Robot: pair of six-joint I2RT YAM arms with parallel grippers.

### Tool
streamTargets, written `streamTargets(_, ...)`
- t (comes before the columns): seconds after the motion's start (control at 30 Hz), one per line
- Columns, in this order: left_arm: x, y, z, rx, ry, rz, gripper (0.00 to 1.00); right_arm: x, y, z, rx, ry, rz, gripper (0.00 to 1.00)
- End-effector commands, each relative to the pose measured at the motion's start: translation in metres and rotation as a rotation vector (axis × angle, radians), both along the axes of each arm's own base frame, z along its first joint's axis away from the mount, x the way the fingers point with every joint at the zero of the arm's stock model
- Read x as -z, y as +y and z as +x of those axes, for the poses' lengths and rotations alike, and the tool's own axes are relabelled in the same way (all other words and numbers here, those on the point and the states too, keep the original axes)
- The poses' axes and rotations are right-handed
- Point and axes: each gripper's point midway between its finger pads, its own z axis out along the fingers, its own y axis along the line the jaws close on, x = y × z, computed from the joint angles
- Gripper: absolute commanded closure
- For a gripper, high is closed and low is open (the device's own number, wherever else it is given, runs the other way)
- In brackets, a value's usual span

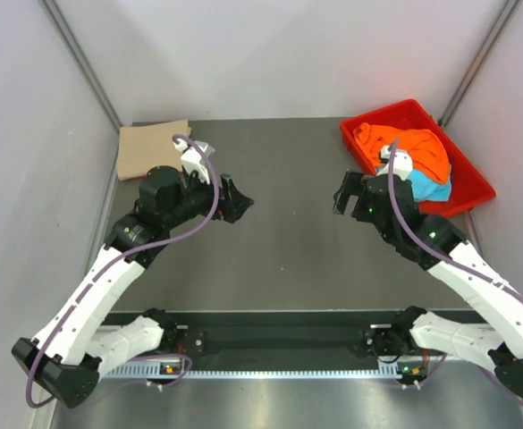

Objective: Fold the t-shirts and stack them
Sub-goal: Grab the tshirt from the pile

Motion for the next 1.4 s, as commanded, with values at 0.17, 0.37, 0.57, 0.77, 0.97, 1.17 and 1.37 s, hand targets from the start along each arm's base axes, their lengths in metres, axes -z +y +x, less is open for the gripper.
streamTargets(0.17,0.008,0.035,0.02,-0.211,-0.045,0.082,0.04,-0.03,-0.041,0.044,0.23,-0.12,-0.151,0.0)
streamTargets(0.37,0.035,0.034,0.009,-0.148,-0.062,0.111,0.07,-0.014,-0.106,0.114,0.404,-0.058,-0.188,0.0)
streamTargets(0.57,0.058,0.023,-0.001,-0.072,0.006,0.112,0.12,0.035,-0.171,0.192,0.526,0.062,-0.155,0.02)
streamTargets(0.77,0.057,0.024,0.0,-0.077,0.002,0.115,0.13,0.055,-0.21,0.25,0.558,0.084,-0.131,0.1)
streamTargets(0.97,0.057,0.031,0.002,-0.112,-0.014,0.131,0.14,0.103,-0.235,0.29,0.581,0.133,-0.082,0.15)
streamTargets(1.17,0.058,0.031,0.003,-0.114,-0.011,0.136,0.14,0.131,-0.252,0.312,0.567,0.128,-0.008,0.27)
streamTargets(1.37,0.06,0.033,0.005,-0.126,-0.012,0.148,0.16,0.095,-0.254,0.33,0.512,0.033,0.0,1.0)
